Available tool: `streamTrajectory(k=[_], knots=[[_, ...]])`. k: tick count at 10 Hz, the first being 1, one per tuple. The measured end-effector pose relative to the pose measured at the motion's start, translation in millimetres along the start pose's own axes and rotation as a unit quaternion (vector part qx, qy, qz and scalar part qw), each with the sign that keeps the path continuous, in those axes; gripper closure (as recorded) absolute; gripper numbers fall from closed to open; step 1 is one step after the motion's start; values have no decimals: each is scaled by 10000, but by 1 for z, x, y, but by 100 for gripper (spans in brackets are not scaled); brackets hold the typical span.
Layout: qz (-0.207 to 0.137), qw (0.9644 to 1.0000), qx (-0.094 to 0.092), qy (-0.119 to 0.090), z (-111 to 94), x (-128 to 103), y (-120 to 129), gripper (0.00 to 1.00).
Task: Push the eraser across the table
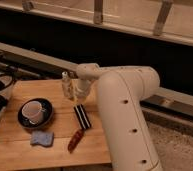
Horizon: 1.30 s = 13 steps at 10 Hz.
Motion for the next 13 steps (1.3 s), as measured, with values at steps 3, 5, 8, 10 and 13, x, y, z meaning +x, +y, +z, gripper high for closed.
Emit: streamTrajectory(k=[3, 5, 8, 10, 13], knots=[[-51, 9999, 9, 87, 4, 8, 10, 100], [-31, 10000, 9, 60, 3, 10, 9, 100], [-94, 9998, 19, 148, 5, 17, 15, 100], [-106, 9998, 22, 159, 6, 20, 18, 100], [-100, 9998, 31, 178, 5, 24, 17, 100]])
